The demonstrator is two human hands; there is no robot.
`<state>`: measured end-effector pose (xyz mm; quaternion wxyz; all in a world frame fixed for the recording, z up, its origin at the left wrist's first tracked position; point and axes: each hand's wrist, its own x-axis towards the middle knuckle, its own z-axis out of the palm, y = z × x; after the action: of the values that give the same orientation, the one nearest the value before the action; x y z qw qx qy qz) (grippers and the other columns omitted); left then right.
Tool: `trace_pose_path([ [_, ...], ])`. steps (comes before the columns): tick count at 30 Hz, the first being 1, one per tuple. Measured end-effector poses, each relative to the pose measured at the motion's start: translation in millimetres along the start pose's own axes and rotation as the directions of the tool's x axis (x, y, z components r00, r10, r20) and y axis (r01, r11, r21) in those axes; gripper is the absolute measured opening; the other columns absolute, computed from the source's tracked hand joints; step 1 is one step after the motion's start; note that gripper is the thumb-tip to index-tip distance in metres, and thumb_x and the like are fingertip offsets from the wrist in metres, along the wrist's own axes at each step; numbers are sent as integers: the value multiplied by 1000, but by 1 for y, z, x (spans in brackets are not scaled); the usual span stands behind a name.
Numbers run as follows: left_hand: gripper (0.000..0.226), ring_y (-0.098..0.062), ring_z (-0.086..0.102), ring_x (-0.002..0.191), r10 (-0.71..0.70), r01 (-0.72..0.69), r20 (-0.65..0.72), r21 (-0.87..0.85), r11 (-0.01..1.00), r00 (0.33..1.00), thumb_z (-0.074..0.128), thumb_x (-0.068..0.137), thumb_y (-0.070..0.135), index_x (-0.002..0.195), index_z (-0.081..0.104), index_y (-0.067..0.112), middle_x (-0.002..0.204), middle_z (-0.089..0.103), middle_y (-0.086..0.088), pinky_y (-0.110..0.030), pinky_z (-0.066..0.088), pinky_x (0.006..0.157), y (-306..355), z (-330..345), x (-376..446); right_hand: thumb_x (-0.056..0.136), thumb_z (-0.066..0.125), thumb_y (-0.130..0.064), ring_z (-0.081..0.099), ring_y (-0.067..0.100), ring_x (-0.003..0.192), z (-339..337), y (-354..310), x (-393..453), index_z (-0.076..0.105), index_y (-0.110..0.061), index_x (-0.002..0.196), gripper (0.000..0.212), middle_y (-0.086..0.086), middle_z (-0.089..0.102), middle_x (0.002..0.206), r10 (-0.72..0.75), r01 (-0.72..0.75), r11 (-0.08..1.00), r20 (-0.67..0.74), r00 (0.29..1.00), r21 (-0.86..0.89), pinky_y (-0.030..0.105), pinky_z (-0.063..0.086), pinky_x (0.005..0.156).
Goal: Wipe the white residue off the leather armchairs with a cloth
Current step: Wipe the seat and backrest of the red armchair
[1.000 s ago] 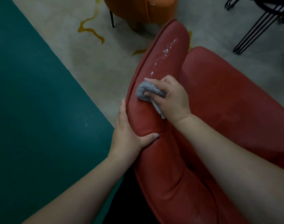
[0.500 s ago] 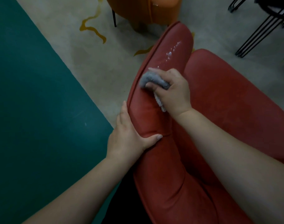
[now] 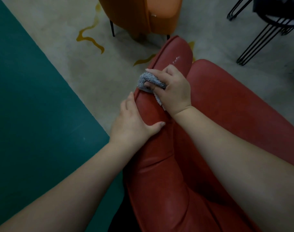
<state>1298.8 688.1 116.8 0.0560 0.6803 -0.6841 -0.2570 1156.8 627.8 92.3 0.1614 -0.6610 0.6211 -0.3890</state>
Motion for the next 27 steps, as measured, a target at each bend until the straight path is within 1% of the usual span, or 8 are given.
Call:
trace_pose_path([
  [6,126,-28,47,127,73,-71,-11,111,991,997,70,56,75,151,12,14,148,32,-7,-39,44,94,20,1,55,83,69,-39,54,16,81,-7,30,28,69,-25,116,36,-1,46,84,119,-117,991,-27,993,61,31,47,72],
  [9,120,-26,49,125,85,-79,-59,101,992,995,65,57,77,150,16,18,146,37,-5,-38,44,93,22,6,64,82,69,-38,52,12,78,-5,36,31,69,-25,116,36,-2,46,83,102,-100,992,-30,994,77,28,47,71],
  [13,117,-26,50,124,80,-69,-91,120,990,993,59,58,80,149,15,20,145,39,-4,-38,45,91,20,9,62,82,71,-33,49,10,76,0,38,28,69,-22,116,36,0,45,82,114,-101,986,-95,989,136,24,46,71],
  [16,117,-28,53,120,73,-57,-101,151,987,992,58,59,80,150,15,19,143,41,-6,-38,46,89,21,9,63,83,70,-35,51,12,74,2,43,33,69,-23,116,36,1,46,82,128,-115,982,-83,988,150,23,46,69],
  [20,118,-29,57,114,69,-44,-121,199,979,990,52,59,82,150,14,17,140,42,-6,-38,47,85,23,10,63,84,67,-39,55,11,80,2,60,56,68,-24,117,36,5,55,90,311,-276,936,-148,939,218,8,40,70],
  [24,117,-28,58,112,69,-42,-120,213,976,990,51,59,84,150,14,19,140,43,-5,-37,48,83,23,10,63,86,67,-39,53,-1,81,1,69,71,70,-20,114,34,1,59,98,449,-395,878,-179,875,270,-2,34,71],
  [26,117,-29,58,112,64,-37,-122,208,977,990,54,59,83,149,16,18,140,43,-5,-37,48,84,23,10,63,84,69,-37,54,-6,81,2,59,61,70,-19,114,35,0,62,99,446,-383,863,-142,884,330,1,37,77],
  [27,117,-29,58,112,62,-36,-121,206,978,991,56,59,81,149,17,18,139,43,-6,-38,47,83,23,9,62,81,71,-37,57,-4,82,4,53,50,71,-20,113,36,-1,63,96,418,-358,870,-124,900,338,6,41,79],
])
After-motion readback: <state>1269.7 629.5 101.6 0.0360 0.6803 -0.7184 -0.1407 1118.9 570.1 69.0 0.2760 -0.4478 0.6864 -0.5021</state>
